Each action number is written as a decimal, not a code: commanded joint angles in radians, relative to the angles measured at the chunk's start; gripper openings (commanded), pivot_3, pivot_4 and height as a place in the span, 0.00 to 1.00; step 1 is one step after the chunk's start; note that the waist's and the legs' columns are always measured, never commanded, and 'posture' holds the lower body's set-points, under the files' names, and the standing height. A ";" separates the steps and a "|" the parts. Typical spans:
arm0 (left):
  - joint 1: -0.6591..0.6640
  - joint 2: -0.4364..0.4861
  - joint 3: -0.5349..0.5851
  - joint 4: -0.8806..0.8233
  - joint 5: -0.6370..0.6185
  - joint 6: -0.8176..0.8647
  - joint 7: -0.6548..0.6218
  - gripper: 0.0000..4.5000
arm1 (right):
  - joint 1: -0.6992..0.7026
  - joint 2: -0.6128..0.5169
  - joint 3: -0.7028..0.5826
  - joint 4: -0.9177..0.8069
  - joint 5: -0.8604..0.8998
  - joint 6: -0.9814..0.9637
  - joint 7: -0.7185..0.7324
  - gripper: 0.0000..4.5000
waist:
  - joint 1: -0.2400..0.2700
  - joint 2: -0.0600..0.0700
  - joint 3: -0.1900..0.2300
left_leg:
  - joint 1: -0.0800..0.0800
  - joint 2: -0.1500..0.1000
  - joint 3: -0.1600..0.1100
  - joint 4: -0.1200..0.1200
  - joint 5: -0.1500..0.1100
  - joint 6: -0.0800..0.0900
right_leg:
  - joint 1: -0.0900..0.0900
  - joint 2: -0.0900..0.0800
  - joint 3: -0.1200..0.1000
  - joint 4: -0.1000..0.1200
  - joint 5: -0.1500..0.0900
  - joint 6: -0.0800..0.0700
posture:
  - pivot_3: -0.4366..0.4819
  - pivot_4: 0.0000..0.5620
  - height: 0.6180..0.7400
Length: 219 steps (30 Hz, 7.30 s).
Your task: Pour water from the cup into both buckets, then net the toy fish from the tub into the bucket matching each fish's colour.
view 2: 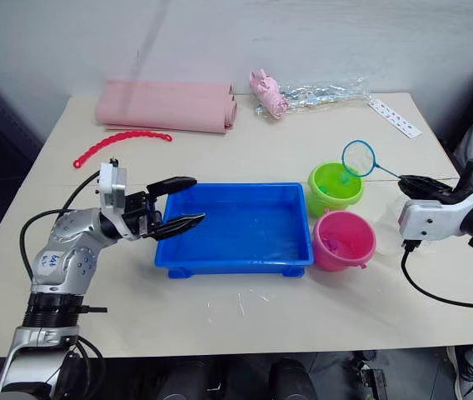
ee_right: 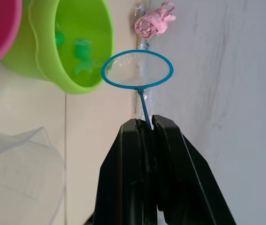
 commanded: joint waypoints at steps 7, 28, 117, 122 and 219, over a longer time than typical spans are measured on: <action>-0.002 0.004 0.019 0.010 0.002 -0.032 -0.009 0.99 | -0.025 0.024 -0.014 -0.039 0.255 0.099 0.053 0.00 | -0.001 0.000 0.000 | 0.000 0.000 0.000 0.000 0.000 0.000 | 0.000 0.000 0.000 0.000 0.000 0.000 | 0.48 0.27 1.00; 0.417 0.216 0.382 -0.087 -0.056 -0.004 0.054 0.99 | -0.292 0.309 0.484 -0.515 0.919 1.221 0.386 0.00 | -0.018 0.000 0.001 | 0.000 0.001 -0.003 0.000 -0.002 0.000 | -0.001 -0.001 0.000 0.000 0.000 -0.001 | 0.48 0.27 1.00; 0.009 0.007 0.011 0.112 0.030 -0.092 -0.048 0.99 | 0.101 0.146 -0.266 -0.484 0.738 0.973 0.479 0.00 | 0.003 -0.001 0.001 | -0.013 0.000 0.000 0.005 0.002 0.001 | -0.015 -0.001 -0.001 0.011 0.000 0.000 | 0.48 0.27 1.00; 0.018 -0.010 0.004 0.046 0.004 -0.058 -0.043 0.99 | 0.108 0.102 -0.221 -0.382 0.573 0.738 0.435 0.00 | 0.002 -0.001 0.001 | -0.013 0.000 0.000 0.005 0.002 0.001 | -0.015 -0.001 -0.001 0.011 0.000 0.000 | 0.48 0.27 1.00; 0.755 0.387 0.418 -0.041 0.146 -0.229 -0.109 1.00 | 0.464 0.158 -0.231 -0.481 1.063 0.692 0.887 0.98 | 0.000 -0.003 0.001 | -0.011 0.000 -0.001 0.005 0.000 0.003 | -0.013 -0.003 -0.001 0.010 0.000 0.000 | 0.48 0.27 1.00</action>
